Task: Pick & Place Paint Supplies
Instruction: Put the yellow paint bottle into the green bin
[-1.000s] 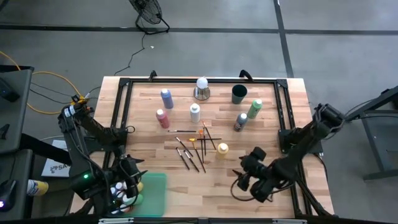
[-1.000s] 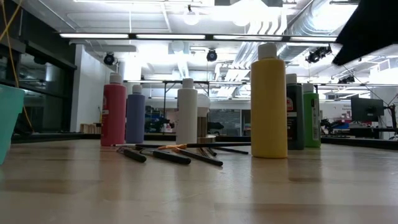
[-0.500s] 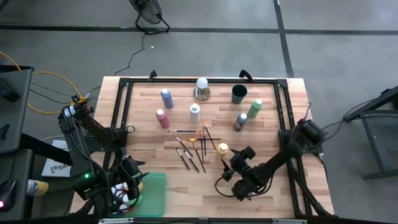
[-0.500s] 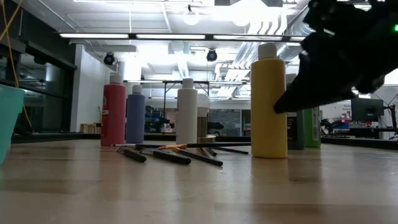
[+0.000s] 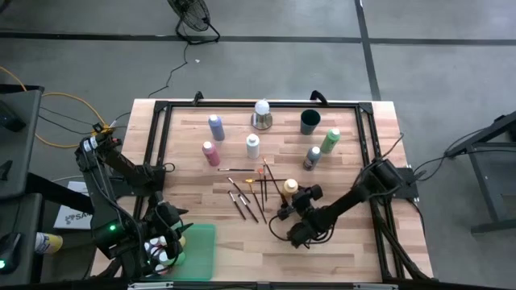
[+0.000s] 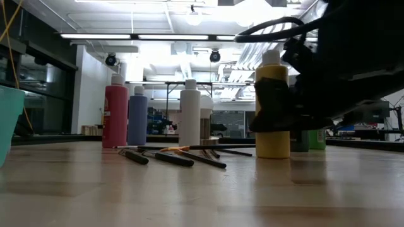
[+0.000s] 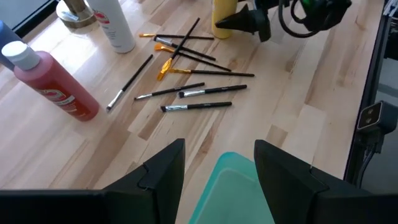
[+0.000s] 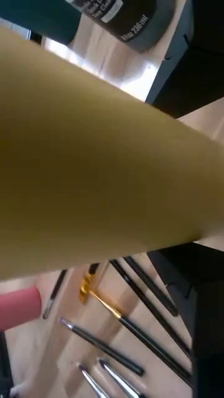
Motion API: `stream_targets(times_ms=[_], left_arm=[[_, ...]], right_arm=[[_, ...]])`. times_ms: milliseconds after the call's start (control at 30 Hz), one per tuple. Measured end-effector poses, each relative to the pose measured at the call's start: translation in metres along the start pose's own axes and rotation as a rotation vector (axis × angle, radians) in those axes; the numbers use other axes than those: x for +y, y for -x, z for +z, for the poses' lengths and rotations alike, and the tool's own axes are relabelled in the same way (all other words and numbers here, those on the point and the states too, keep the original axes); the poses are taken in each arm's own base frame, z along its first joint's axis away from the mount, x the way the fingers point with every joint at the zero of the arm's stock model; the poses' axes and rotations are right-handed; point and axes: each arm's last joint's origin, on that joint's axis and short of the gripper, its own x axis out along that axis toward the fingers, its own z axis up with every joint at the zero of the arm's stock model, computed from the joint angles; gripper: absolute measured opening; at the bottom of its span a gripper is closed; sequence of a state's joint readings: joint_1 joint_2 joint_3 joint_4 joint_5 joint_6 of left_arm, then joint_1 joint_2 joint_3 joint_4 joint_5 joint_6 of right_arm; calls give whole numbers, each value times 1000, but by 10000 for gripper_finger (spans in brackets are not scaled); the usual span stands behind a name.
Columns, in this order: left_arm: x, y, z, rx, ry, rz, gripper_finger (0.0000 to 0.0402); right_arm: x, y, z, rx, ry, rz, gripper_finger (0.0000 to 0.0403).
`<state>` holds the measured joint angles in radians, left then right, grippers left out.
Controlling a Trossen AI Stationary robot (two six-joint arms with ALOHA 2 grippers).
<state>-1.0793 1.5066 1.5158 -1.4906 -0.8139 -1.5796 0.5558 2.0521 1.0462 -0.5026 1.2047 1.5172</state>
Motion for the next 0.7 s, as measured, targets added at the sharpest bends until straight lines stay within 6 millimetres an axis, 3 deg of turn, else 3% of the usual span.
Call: stream_targets(times_ms=[267, 567, 700], left_arm=[[0, 0, 0, 0, 26, 1, 187], [0, 0, 0, 0, 45, 0, 187], [-1, -6, 5, 12, 85, 10, 187]], right_arm=[[1, -11, 5, -14, -47, -23, 289], [2, -11, 7, 72, -55, -11, 163], [4, -5, 16, 144, -3, 26, 160]])
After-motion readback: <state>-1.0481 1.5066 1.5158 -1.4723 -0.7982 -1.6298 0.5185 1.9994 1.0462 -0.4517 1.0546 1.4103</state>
